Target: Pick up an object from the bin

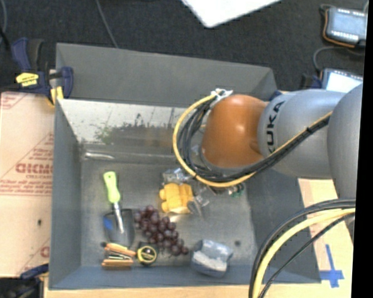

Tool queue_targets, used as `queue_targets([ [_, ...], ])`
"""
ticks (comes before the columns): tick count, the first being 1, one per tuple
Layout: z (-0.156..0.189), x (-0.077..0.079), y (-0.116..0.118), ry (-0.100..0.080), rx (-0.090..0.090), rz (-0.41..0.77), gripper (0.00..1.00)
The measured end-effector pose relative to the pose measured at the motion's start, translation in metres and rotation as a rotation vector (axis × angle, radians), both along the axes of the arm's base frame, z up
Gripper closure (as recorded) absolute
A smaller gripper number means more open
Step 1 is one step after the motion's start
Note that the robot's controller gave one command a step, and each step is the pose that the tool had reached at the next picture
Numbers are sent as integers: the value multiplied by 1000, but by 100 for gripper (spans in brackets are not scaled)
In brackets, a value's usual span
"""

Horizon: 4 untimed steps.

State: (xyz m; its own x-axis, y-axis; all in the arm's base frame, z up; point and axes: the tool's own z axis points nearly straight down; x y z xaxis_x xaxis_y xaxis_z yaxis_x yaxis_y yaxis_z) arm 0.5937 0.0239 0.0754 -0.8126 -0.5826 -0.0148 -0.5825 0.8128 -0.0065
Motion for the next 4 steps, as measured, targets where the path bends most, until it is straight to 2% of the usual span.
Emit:
queue_targets([
  [4,-1,0,-2,2,-2,-6,100],
])
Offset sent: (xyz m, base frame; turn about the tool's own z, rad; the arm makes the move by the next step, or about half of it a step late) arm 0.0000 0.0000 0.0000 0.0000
